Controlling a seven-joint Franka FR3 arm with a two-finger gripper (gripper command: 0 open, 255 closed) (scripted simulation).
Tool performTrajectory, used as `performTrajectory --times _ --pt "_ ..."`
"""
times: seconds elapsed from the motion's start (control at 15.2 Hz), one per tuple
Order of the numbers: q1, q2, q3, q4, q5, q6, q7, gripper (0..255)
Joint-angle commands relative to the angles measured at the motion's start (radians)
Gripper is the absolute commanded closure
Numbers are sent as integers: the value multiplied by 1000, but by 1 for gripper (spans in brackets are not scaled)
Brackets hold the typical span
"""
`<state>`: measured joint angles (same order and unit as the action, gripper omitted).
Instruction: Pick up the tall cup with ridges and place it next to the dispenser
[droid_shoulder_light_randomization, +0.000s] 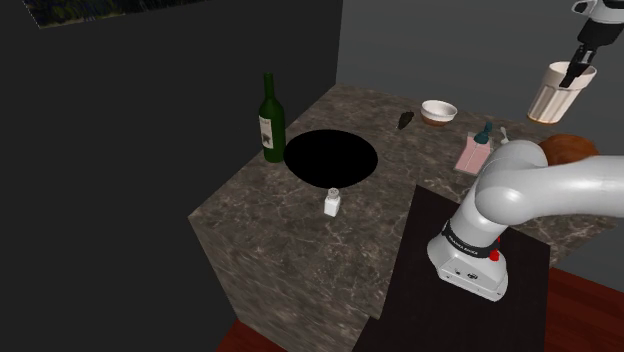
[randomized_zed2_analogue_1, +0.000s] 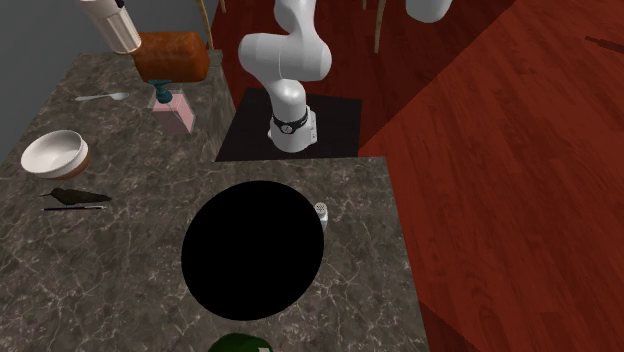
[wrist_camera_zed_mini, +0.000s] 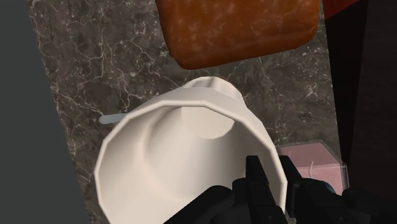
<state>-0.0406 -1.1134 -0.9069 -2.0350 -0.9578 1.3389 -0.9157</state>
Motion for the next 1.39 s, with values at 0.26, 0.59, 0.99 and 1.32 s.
performTrajectory --times 0.26,0.59,0.99,1.32 --pt "-20 -40 -36 -81 -36 48 19 255" --pt "-35 -69 -70 -141 -68 87 33 255" --pt "-52 -99 -115 -207 -111 132 49 255" --pt "-65 -120 -158 -257 -150 170 61 255"
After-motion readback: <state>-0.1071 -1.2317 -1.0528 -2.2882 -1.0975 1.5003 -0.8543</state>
